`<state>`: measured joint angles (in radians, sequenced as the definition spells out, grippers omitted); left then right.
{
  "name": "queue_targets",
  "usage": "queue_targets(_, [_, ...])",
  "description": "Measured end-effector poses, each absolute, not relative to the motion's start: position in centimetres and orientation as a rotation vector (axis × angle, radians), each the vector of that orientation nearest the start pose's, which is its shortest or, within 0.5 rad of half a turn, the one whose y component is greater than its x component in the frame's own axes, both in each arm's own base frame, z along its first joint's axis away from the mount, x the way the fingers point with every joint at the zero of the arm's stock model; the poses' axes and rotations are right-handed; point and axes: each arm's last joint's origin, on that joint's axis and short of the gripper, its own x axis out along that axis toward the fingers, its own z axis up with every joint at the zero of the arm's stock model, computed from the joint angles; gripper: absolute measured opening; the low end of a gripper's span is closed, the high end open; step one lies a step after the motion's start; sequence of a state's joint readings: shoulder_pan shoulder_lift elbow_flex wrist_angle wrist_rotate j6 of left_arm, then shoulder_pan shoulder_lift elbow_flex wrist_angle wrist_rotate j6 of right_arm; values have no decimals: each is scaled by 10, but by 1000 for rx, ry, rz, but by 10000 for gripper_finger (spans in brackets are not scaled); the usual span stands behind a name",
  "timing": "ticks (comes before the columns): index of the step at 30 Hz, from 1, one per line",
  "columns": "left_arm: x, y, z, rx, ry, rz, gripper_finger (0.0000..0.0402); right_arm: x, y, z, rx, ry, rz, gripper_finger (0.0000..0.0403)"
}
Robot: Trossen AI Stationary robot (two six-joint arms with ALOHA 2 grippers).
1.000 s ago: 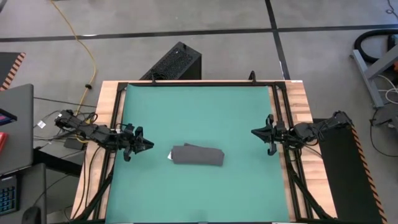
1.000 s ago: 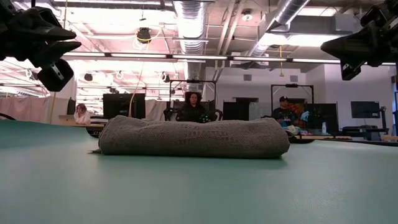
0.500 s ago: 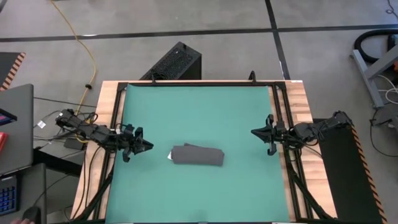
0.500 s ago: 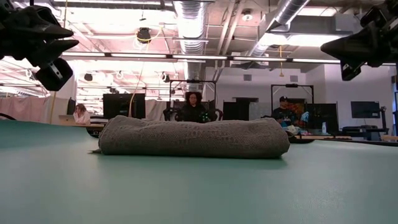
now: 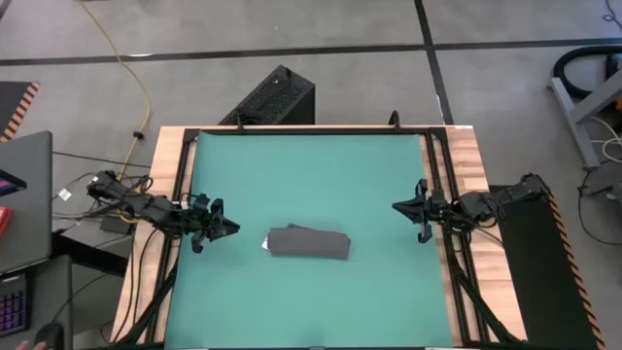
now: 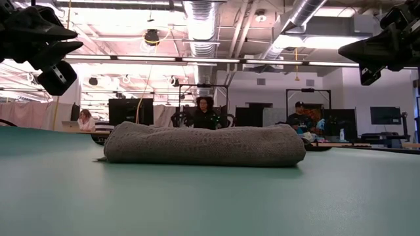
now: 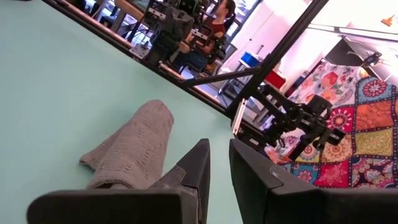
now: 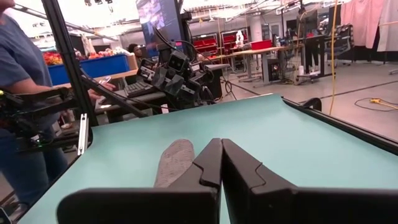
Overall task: Roll towel
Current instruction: Return to Home Position
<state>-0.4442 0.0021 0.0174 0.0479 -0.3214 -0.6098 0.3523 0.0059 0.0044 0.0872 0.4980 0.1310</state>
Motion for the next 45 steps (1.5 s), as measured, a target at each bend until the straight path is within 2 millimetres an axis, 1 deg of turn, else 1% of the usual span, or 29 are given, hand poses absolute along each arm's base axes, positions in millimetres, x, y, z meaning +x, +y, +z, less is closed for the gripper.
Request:
queue_targets(17, [90,-33,174,-633,-20,-137,50,93,19,173,166,-88,-141,31])
queue_targets(29, [93,-24,174,-630,-45,-46,50,93,19,173,166,-88,-141,31])
queue_targets(45, [93,-24,174,-629,-47,-42,50,93,19,173,166,-88,-141,31])
